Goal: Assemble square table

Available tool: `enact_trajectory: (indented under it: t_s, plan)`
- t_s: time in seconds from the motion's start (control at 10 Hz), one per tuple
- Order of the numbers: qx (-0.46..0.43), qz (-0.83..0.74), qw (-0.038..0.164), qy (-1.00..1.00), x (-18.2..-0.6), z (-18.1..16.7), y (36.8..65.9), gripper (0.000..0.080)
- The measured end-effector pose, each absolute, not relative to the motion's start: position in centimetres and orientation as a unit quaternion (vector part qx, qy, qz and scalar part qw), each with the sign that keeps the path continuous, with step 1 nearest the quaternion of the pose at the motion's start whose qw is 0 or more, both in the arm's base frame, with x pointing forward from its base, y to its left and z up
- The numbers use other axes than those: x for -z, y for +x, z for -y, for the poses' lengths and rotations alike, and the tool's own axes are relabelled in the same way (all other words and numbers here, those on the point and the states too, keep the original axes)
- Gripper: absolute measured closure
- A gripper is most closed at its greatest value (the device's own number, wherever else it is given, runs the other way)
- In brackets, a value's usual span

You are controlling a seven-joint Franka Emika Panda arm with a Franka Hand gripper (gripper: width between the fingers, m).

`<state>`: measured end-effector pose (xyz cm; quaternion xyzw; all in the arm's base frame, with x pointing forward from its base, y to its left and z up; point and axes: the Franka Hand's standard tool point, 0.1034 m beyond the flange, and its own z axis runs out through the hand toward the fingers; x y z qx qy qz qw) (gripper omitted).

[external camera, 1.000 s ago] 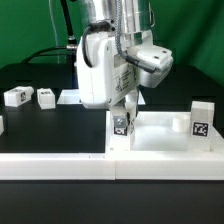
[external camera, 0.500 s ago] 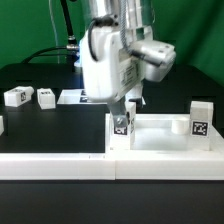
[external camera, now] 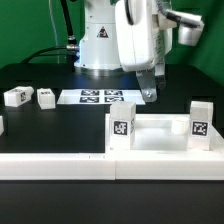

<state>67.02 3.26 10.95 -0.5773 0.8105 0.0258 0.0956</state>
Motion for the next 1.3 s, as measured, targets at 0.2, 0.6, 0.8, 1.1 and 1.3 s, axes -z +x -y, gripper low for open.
enact_trajectory:
  t_s: [0.2, 0.6, 0.8, 1.1, 1.3]
  plan:
    - [-0.026, -0.810, 0.095, -0.578, -10.9, -3.3, 67.0, 0.0151]
    - [-0.043, -0.784, 0.084, -0.614, -10.9, -6.6, 62.7, 0.0151]
    - [-0.076, -0.755, 0.054, -0.649, -9.7, -6.3, 59.8, 0.0151]
    - [-0.079, -0.754, 0.049, -0.650, -9.5, -6.2, 59.8, 0.0151]
    - [-0.079, -0.754, 0.049, -0.650, -9.5, -6.2, 59.8, 0.0151]
